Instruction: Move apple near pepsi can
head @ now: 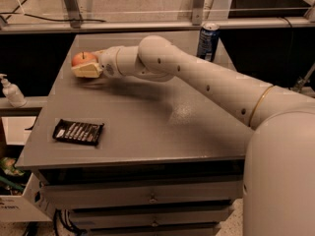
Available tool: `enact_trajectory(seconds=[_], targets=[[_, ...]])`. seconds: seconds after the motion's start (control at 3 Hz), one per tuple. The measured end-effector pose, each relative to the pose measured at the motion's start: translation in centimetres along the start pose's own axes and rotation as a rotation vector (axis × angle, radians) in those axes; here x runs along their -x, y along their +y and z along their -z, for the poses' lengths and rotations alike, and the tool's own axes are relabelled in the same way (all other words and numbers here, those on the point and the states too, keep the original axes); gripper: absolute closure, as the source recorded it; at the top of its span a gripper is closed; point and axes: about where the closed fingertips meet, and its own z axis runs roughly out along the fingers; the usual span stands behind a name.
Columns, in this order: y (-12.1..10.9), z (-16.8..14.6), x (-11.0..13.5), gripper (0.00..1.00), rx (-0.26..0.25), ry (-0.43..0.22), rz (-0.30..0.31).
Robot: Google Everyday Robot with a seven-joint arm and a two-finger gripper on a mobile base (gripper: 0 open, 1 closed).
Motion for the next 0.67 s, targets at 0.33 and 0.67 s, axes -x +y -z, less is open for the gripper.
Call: enact_trajectory(seconds=[0.33,0.67], targets=[[0.1,4.3,-0.5,1.00,-0.071,-0.008,-0.022],[0.8,9.7,-2.7,1.00,-0.155,0.008,-0.070]])
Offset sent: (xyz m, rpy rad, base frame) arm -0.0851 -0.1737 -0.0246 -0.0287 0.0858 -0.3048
